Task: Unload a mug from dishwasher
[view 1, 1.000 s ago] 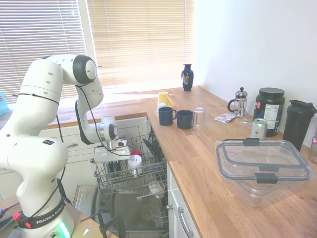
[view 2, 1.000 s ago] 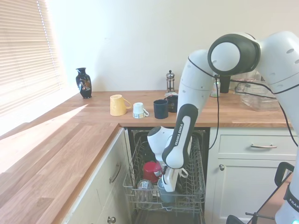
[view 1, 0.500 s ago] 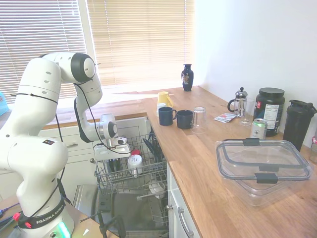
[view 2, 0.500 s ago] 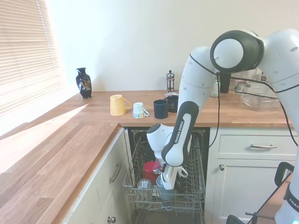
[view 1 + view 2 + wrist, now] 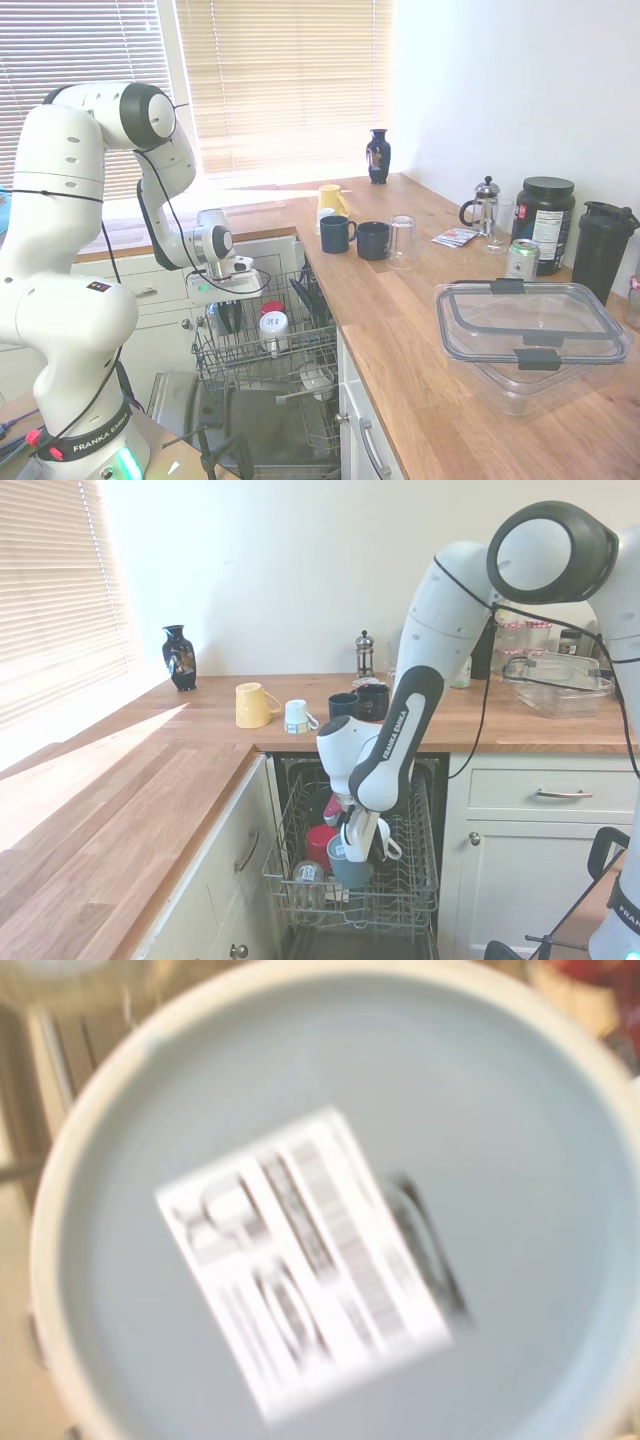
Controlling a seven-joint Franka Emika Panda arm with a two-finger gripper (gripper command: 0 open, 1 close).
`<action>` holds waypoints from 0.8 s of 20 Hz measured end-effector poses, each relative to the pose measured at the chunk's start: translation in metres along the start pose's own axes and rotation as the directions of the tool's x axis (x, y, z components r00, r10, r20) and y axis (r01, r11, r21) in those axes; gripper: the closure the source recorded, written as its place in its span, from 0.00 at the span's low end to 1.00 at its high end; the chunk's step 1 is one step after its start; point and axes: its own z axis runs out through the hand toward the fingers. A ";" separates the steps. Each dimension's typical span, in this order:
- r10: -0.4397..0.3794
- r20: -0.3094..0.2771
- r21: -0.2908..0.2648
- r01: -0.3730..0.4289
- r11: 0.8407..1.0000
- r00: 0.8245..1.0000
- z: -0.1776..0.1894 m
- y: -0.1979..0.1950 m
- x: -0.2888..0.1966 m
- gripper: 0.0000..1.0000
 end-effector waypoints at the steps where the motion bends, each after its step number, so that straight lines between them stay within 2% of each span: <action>1: 0.009 -0.012 0.007 -0.009 1.000 1.000 -0.009 0.001 0.001 1.00; 4: 0.041 -0.047 0.032 -0.040 0.999 0.998 -0.033 0.006 0.009 1.00; 11: 0.096 -0.063 0.050 -0.093 0.994 0.993 -0.050 0.011 0.017 1.00; 16: 0.197 -0.114 0.113 -0.184 0.976 0.974 -0.099 0.043 0.038 1.00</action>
